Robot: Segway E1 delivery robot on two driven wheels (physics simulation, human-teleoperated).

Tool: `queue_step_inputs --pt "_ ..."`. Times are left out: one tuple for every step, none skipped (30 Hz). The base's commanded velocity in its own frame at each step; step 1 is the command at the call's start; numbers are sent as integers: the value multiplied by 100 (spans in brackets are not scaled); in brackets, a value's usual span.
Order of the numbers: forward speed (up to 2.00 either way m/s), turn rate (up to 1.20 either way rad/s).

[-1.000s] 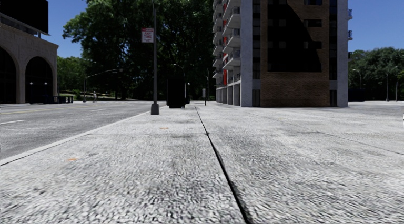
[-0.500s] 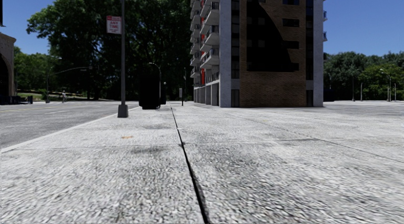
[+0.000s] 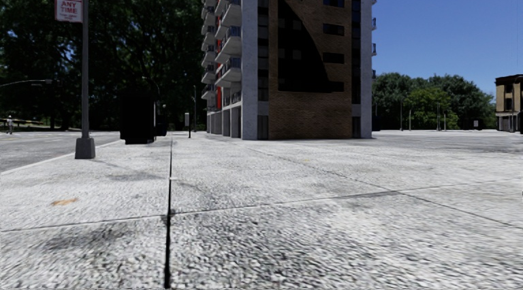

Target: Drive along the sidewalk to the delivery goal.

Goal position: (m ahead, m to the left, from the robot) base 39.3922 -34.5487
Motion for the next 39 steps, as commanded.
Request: queue_step_inputs --pt "200 -45" --pt "200 -45" --pt "200 -45" --pt "200 -45" --pt "200 -45" --pt "200 -45" --pt "200 -45" --pt "200 -45" --pt "200 -45" --pt "200 -45" --pt "200 -45" --pt "200 -45" --pt "200 -45" --pt "200 -45" --pt "200 -45" --pt "200 -45" --pt "200 -45" --pt "200 -45" --pt "200 -45" --pt "200 -45" --pt "200 -45" --pt "200 -45" --pt "200 -45" --pt "200 -45" --pt "200 -45" --pt "200 -45" --pt "200 -45" --pt "200 -45" --pt "200 -45" --pt "200 -45" --pt "200 -45" --pt "200 -45" --pt "200 -45" --pt "200 -45" --pt "200 -45" --pt "200 -45" --pt "200 -45" --pt "200 -45" --pt "200 -45"
